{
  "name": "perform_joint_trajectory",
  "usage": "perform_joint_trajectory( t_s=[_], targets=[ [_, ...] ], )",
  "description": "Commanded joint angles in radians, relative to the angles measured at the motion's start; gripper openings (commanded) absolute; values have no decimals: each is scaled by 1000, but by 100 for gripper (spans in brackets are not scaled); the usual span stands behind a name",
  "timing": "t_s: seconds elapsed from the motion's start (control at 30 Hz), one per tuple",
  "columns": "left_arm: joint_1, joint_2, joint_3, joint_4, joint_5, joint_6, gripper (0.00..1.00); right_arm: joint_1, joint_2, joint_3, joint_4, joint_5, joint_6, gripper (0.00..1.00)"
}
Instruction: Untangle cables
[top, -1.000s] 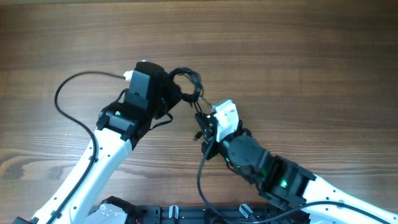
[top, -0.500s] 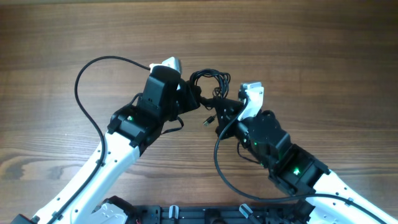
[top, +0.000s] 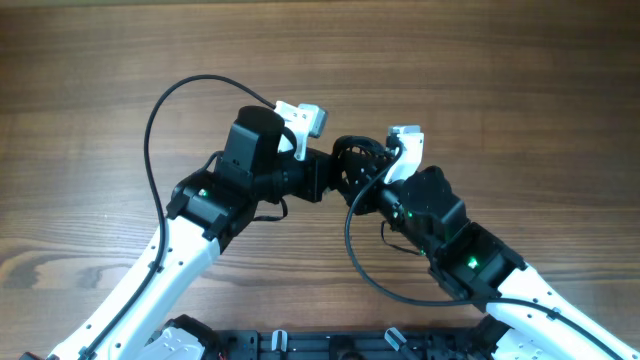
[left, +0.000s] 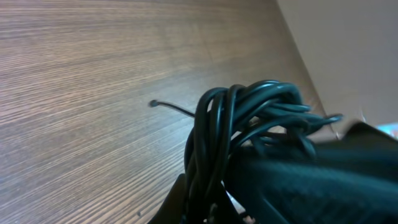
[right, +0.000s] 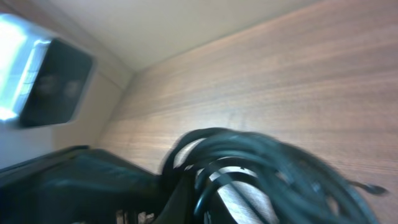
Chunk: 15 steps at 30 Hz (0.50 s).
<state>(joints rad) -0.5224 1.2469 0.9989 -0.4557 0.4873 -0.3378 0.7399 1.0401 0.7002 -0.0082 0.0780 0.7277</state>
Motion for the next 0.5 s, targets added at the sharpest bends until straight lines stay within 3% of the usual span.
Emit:
perform_joint_trajectory(
  t_s=[0.0, 0.13, 0.37, 0.47],
  targets=[
    [-18, -24, 7, 32, 122, 71, 4, -42, 19, 6, -45, -30, 42, 4],
    [-18, -24, 8, 94, 139, 65, 4, -42, 32, 6, -80, -57, 42, 4],
    [-19, -24, 7, 103, 318, 65, 4, -94, 112, 6, -58, -31, 42, 5],
    [-19, -24, 7, 62, 332, 61, 4, -145, 114, 6, -54, -37, 42, 14]
  ],
)
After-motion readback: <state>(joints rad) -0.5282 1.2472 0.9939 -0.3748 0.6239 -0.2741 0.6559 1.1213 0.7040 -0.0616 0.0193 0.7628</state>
